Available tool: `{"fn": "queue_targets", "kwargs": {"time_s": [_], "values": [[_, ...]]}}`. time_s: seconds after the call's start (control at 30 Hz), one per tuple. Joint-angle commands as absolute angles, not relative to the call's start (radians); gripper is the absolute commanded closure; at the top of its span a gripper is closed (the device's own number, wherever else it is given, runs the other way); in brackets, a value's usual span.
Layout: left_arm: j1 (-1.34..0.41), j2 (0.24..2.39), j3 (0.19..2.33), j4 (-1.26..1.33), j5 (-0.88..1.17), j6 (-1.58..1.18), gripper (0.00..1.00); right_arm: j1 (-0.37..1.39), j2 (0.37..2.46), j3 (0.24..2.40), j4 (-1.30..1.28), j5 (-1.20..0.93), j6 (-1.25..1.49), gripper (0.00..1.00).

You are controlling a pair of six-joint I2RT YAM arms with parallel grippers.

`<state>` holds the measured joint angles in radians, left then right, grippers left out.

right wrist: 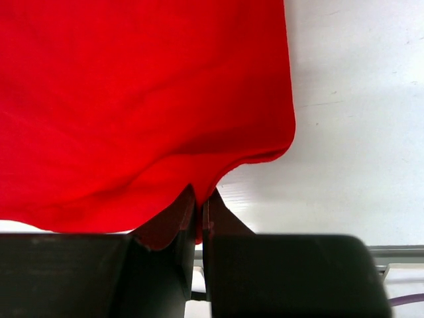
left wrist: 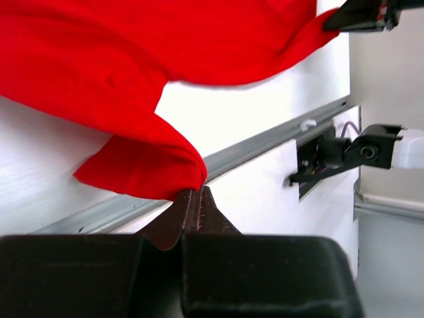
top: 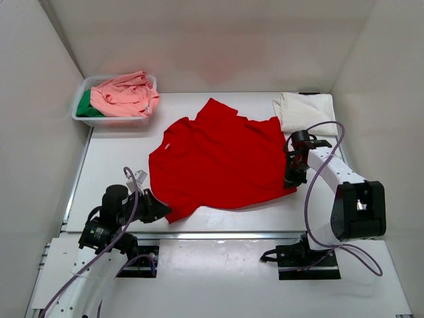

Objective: Fold and stack the t-shirts
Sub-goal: Flatten out the tshirt

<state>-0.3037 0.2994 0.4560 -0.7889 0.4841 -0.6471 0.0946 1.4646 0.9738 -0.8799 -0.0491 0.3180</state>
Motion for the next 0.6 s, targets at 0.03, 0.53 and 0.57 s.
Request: {"fn": "queue_targets", "kwargs": {"time_s": [0.03, 0.53, 0.57], "values": [[-0.325, 0.308, 0.471, -0.824, 0.476, -0.63, 1.0, 0.107, 1.428, 0.931, -0.873, -0.052, 0.319, 1.0], [-0.277, 0.68, 0.695, -0.466, 0.275, -0.671, 1.0, 0.013, 1.377, 0.893, -0.886, -0.092, 0.263, 1.0], [-0.274, 0.729, 0.716, -0.44, 0.265, -0.665, 1.0, 0.007, 1.386, 0.893, -0.882, -0.096, 0.263, 1.0]]}}
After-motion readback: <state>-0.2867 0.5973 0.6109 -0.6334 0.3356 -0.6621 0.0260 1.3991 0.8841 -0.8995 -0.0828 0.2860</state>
